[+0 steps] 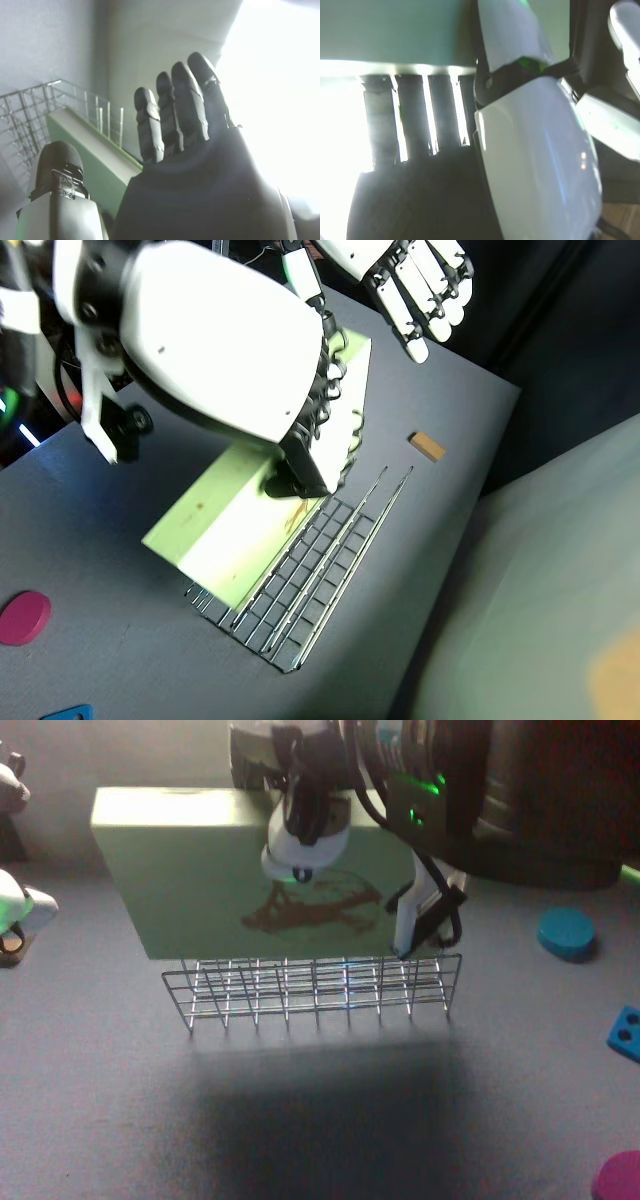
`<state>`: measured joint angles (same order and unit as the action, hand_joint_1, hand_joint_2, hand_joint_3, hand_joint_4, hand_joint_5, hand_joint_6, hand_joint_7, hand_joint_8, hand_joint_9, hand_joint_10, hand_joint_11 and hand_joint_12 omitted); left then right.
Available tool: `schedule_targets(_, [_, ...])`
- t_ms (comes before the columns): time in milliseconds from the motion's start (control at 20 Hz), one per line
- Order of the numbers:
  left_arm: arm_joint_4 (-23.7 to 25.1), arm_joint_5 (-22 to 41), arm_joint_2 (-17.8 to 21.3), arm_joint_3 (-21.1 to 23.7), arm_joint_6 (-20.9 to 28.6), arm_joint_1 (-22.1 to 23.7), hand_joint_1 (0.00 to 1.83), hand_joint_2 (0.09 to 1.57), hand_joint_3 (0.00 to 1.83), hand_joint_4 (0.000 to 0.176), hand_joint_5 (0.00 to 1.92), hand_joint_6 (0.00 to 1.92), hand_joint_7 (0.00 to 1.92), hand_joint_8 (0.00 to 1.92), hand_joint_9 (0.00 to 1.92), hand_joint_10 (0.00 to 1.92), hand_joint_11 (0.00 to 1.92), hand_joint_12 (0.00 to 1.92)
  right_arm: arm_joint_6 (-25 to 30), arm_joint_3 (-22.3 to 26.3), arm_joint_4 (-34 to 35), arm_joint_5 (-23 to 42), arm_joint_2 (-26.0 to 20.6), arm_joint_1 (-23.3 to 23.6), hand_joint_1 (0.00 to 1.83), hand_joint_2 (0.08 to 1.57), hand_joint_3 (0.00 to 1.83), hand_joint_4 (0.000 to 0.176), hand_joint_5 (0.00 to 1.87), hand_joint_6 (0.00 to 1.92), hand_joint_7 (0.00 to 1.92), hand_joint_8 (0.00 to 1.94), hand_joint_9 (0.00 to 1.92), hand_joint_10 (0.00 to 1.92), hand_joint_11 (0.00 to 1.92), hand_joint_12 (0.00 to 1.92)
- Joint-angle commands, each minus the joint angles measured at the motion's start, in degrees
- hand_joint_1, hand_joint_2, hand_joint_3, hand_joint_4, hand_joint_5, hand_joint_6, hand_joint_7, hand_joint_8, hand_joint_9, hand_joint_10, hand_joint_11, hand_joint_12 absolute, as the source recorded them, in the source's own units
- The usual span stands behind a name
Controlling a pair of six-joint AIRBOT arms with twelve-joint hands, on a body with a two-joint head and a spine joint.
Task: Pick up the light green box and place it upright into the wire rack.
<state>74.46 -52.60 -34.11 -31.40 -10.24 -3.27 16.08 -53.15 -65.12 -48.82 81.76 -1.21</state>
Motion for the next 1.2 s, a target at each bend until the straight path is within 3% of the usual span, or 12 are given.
schedule_targets(0, [5.1, 0.1, 0.2, 0.3, -0.2, 0.4, 0.33, 1.14, 0.00, 0.054, 0.39, 0.01, 0.31, 0.00, 0.26, 0.00, 0.00, 0.70, 0.0, -0.3, -4.9, 2.2, 0.2, 0.6, 1.36, 1.18, 0.00, 0.000, 0.84, 0.96, 0.81, 1.28, 0.81, 1.50, 0.81, 1.50])
schedule_targets(600, [4.0, 0.1, 0.2, 0.7, -0.2, 0.4, 0.34, 1.15, 0.00, 0.052, 0.40, 0.00, 0.32, 0.00, 0.26, 0.00, 0.00, 0.72, -5.3, -2.5, -1.8, 1.8, 1.6, -0.1, 1.36, 1.18, 0.00, 0.000, 0.83, 0.97, 0.80, 1.28, 0.82, 1.49, 0.80, 1.49])
schedule_targets(1150, [3.3, 0.1, 0.1, 0.9, -0.2, 0.0, 0.33, 1.15, 0.00, 0.054, 0.38, 0.00, 0.33, 0.00, 0.27, 0.00, 0.00, 0.73, -4.7, -6.6, -1.1, 4.3, 4.3, -4.2, 1.36, 1.18, 0.00, 0.000, 0.83, 0.97, 0.81, 1.28, 0.81, 1.50, 0.78, 1.48])
